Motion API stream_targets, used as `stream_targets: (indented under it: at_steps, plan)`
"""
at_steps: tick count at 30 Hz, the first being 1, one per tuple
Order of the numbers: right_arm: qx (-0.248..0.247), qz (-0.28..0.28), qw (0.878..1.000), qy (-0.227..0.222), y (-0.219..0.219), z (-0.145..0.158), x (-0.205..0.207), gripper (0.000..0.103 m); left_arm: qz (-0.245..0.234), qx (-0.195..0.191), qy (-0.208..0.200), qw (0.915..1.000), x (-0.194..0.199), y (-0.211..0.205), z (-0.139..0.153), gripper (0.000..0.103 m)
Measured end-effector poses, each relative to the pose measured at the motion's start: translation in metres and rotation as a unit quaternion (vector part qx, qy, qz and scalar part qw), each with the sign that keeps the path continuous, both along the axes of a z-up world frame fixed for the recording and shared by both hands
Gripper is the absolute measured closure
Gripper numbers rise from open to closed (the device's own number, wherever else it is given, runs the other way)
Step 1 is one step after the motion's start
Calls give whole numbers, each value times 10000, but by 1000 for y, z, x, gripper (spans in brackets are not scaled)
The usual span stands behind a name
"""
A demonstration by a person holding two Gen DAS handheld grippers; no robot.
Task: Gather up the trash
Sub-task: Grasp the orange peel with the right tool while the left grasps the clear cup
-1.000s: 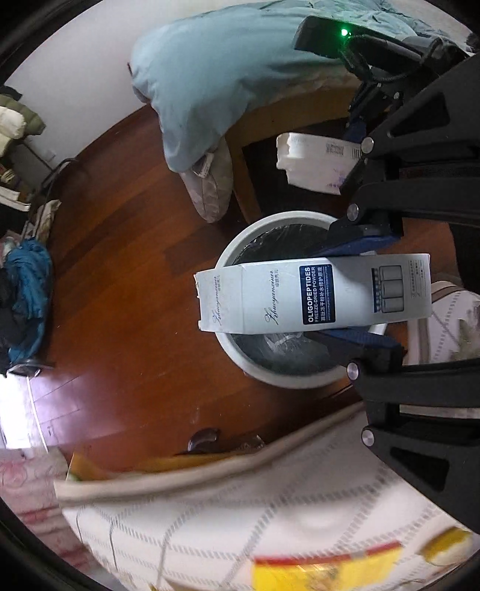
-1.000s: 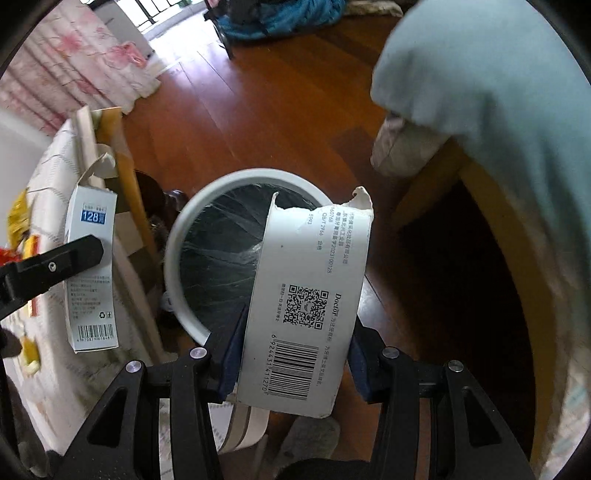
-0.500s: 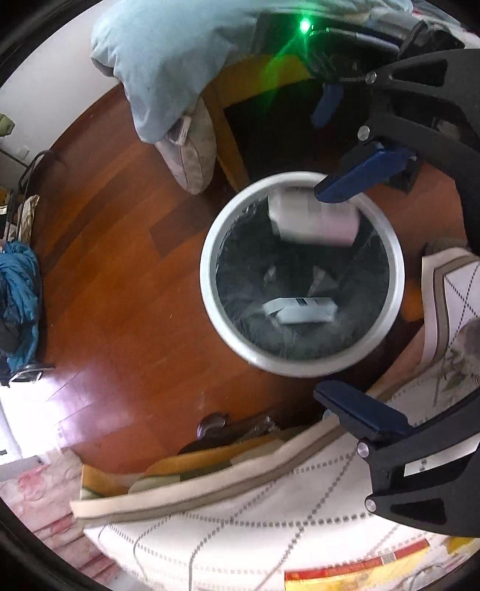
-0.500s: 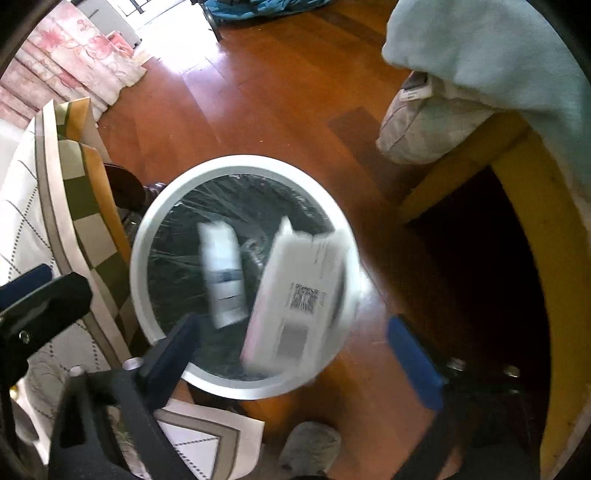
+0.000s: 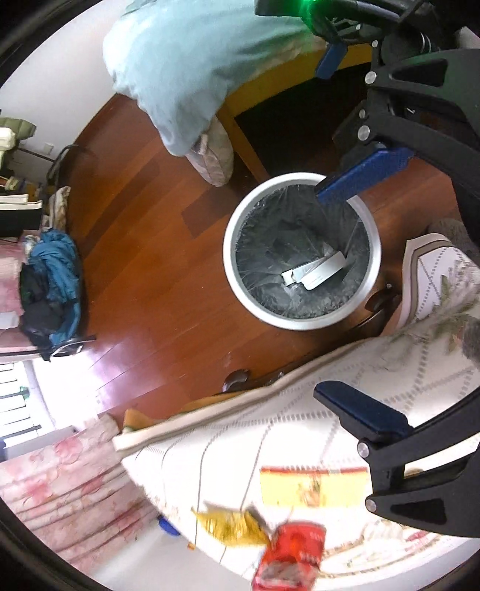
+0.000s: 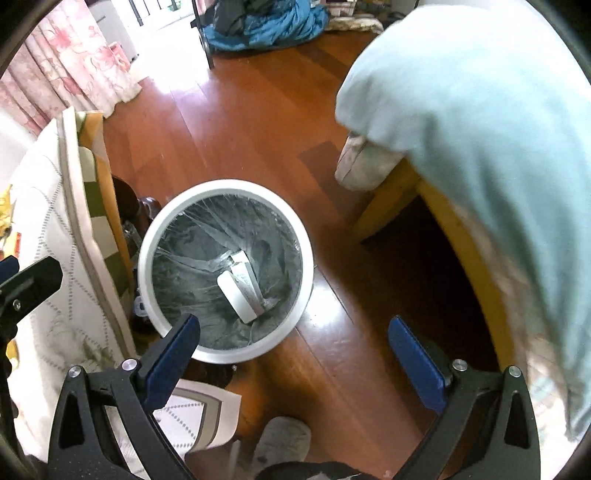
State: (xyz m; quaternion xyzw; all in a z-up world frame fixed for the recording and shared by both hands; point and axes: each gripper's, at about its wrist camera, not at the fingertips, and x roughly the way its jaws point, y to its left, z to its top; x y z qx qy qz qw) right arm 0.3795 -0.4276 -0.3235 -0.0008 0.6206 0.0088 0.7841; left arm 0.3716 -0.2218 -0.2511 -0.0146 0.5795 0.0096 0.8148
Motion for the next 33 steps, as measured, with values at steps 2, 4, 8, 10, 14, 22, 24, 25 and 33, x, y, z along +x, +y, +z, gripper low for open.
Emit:
stream_targets:
  at_steps: [2,4,8,10,14,22,24,25,33]
  plan:
    - [18,-7,9999,-111,-2,21,-9,0,24,18,-137,9999,-11,2,20,4]
    - [32,-5,9997,-227,-2,40,-19,0,43,39,-267,9996,-23,3,38,5]
    - [79,6,9987,-501,-3,82,-40,0,118,-6,-459,9989,-42,8,68,4]
    - [136,3,9980,-621,-4,102,-49,0,153,-14,-573,9982,-51,11,83,4]
    - [206,41,9960,-869,1,140,-68,0,244,-3,-809,9964,-69,21,111,4]
    - [684,279,9901,-1195,32,197,-102,0,851,119,-1117,9900,-108,72,151,4]
    - [811,365,9888,-1202,48,203,-107,0,1083,184,-1144,9873,-119,96,152,4]
    - [885,433,9879,-1198,59,206,-109,0,1183,230,-1143,9861,-123,105,151,4]
    - [1353,1106,9825,-642,176,155,-111,0,2336,624,-424,9694,-175,219,81,4]
